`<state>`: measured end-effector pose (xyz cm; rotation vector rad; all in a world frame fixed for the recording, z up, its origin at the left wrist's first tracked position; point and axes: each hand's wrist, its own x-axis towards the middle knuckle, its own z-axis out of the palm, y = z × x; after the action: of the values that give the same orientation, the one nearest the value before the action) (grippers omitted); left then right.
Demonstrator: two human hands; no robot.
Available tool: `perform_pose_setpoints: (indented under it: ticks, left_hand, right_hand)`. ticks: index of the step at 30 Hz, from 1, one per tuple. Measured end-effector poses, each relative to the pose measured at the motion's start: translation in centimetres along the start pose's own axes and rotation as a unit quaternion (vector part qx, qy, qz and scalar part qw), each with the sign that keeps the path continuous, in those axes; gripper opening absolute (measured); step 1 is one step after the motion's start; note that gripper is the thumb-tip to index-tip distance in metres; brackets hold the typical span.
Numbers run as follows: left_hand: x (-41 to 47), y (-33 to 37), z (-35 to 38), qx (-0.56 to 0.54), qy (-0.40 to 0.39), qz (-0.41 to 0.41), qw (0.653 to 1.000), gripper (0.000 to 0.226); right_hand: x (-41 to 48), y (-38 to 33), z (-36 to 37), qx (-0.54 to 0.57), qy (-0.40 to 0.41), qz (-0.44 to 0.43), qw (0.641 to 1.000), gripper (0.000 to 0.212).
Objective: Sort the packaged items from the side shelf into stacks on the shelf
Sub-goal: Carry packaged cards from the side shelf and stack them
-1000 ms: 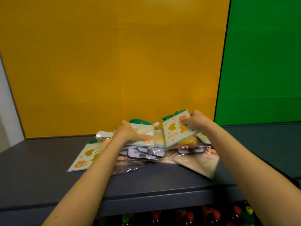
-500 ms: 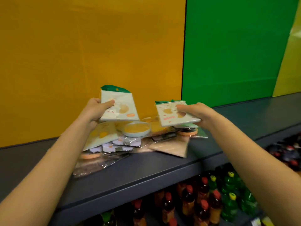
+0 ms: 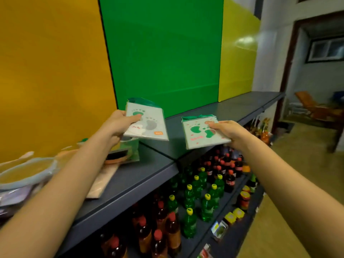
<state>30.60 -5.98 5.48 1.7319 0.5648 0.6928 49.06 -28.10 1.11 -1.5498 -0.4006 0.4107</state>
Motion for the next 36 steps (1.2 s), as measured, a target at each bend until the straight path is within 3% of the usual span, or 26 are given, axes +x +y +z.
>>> perform_pose_setpoints:
  ticks: [12,20,31,36]
  left_hand:
    - [7.8,0.8,24.0,-0.055,-0.069,-0.031,0.996,0.035]
    - [15.4,0.5,36.3,-0.058,-0.081,-0.032,0.995,0.036]
    - [31.4,0.5,51.0,0.002,-0.066,-0.071,0.995,0.041]
    - [37.8,-0.8,56.1,-0.004,-0.037,-0.099,0.994,0.044]
  right_hand:
    - [9.2,-0.4,-20.2,-0.040,0.076,-0.019,0.996,0.012]
    - [16.1,1.5,-29.1,0.006,0.108,-0.004,0.994,0.012]
    - [33.1,0.9,-39.5,-0.046,0.126,-0.007,0.991,0.004]
    - [40.7,0.5,-42.8,-0.052,0.109,-0.016,0.992,0.021]
